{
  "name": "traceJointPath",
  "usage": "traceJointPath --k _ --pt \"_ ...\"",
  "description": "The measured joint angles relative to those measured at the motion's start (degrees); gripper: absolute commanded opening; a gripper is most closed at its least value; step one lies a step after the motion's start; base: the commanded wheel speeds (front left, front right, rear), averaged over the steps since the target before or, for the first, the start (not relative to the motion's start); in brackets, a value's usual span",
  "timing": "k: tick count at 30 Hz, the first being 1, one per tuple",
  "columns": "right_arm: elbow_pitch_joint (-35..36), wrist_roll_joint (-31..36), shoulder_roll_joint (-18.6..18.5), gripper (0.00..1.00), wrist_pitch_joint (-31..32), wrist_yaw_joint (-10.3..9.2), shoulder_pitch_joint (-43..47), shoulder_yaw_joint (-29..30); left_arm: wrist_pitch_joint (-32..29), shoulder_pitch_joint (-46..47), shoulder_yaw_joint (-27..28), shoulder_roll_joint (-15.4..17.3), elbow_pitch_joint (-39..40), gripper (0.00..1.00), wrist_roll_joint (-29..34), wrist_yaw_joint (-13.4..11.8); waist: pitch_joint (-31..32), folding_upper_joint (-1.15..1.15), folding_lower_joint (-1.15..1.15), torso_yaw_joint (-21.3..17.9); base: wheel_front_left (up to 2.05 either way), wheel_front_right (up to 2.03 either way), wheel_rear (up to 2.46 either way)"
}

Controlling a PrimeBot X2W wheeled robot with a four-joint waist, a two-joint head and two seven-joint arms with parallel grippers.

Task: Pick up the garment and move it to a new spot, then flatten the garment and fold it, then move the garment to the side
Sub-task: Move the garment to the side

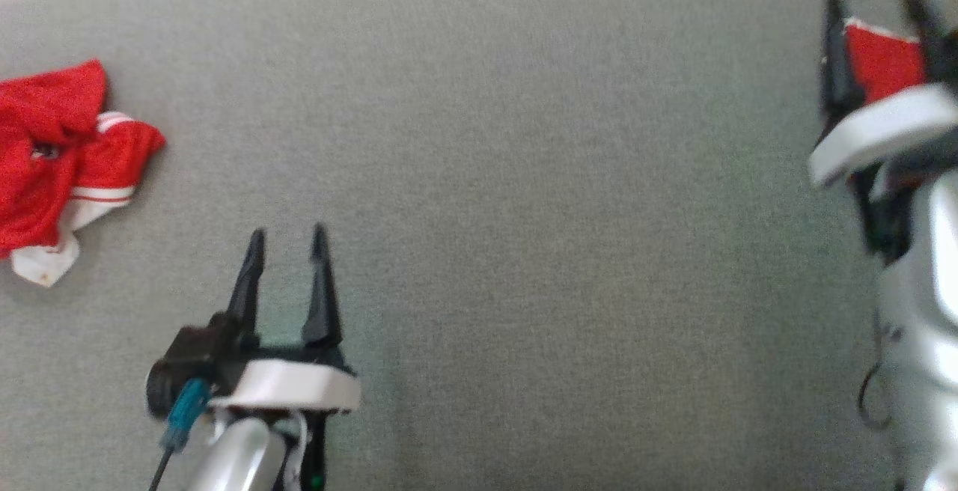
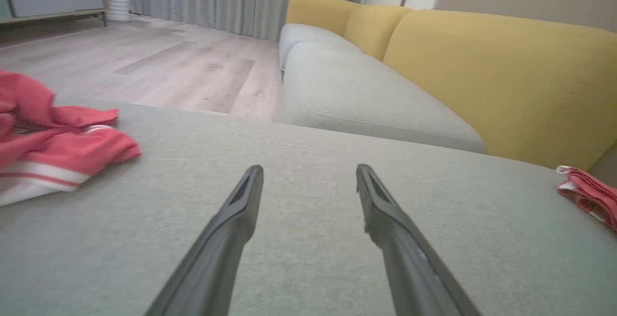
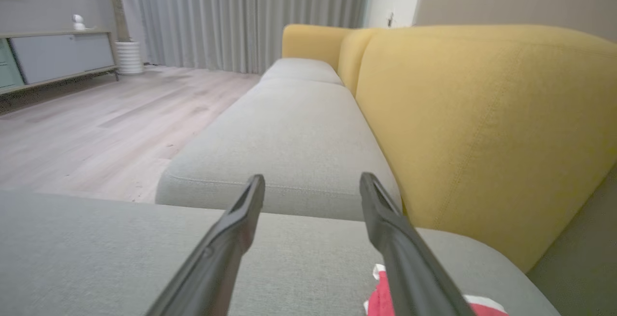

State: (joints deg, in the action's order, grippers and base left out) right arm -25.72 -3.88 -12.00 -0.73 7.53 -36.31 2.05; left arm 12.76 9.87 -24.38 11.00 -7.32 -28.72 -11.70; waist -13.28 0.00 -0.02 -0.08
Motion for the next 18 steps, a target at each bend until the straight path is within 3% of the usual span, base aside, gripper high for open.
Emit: traceJointPath --k 6,12,18 --pt "8.3 2.7 7.4 1.0 -2.3 0.0 14.6 -0.1 1.0 -5.4 3.2 1.0 -2.2 1.0 -1.7 -0.7 5.5 0.0 0.0 1.2 0.0 0.0 0.0" --pt "15.5 3.0 8.6 1.0 -3.0 0.0 26.5 0.9 1.1 -9.3 4.0 0.8 -3.3 1.0 -2.8 -0.6 8.6 0.0 0.0 2.1 0.0 0.0 0.0" --pt "19.6 -2.8 9.3 1.0 -3.1 0.0 37.2 -2.3 1.5 -11.9 3.9 0.6 -3.5 1.0 -2.8 -0.4 10.7 0.0 0.01 2.7 0.0 0.0 0.0"
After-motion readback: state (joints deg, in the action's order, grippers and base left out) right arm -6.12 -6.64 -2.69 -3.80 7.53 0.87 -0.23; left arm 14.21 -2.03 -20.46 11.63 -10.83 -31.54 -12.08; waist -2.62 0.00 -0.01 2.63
